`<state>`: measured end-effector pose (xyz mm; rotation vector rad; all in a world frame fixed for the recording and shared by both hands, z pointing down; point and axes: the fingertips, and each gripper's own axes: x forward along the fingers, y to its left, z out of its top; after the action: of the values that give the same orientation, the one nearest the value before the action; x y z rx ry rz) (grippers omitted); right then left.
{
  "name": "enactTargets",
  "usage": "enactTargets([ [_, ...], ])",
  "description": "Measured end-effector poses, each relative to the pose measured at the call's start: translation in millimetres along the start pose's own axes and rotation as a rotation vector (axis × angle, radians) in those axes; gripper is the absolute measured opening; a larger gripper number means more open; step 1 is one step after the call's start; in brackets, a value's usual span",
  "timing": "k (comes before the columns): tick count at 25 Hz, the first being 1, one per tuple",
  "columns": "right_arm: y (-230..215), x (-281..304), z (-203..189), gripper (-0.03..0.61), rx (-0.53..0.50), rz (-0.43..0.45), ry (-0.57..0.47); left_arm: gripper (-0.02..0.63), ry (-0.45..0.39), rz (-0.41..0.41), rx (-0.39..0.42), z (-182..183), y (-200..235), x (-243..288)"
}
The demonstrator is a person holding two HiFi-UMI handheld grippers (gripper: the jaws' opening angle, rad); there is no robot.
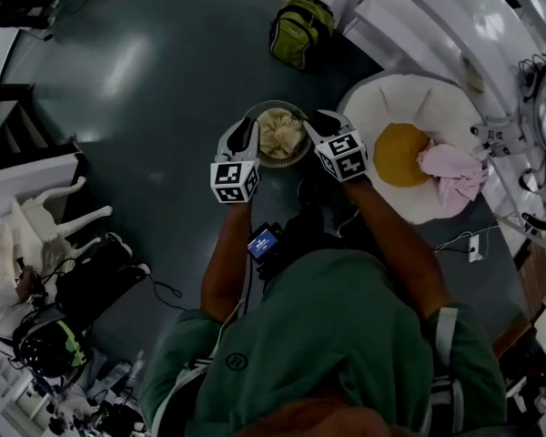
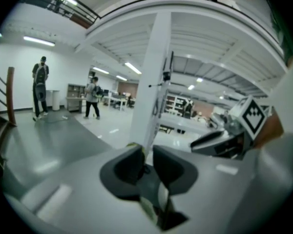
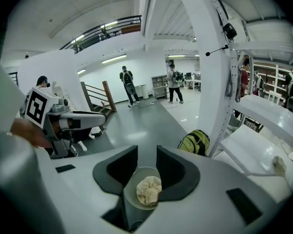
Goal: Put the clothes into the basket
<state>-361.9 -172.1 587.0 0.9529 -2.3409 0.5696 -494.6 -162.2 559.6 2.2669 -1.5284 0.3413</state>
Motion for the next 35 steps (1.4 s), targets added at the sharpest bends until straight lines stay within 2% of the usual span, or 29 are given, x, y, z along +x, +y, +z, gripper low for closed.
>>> enactTargets([
  [11, -65.7, -79.1, -13.3, 0.107, 0.088, -0.193, -0.058, 0.058, -0.013, -0.195, 0.049, 27.0, -80.1, 41.1],
  [18, -127.8, -167.2, -44.7, 0.107, 0.196, -0.385, -0.126, 0.058, -0.017, -0.366, 0.113, 42.7, -165.9, 74.2],
  [28, -226.1, -327.2, -132.4, 0.107, 0.372, -0.632, -0.243, 0.058, 0.012, -0.557, 0.253, 48.8, -325.6, 105.4],
  [35, -306.9, -433.1, -237.4, 0.107, 0.475, -0.678, -0.259, 0.058, 0.074, -0.633, 0.337, 14.0, -483.7, 137.2],
])
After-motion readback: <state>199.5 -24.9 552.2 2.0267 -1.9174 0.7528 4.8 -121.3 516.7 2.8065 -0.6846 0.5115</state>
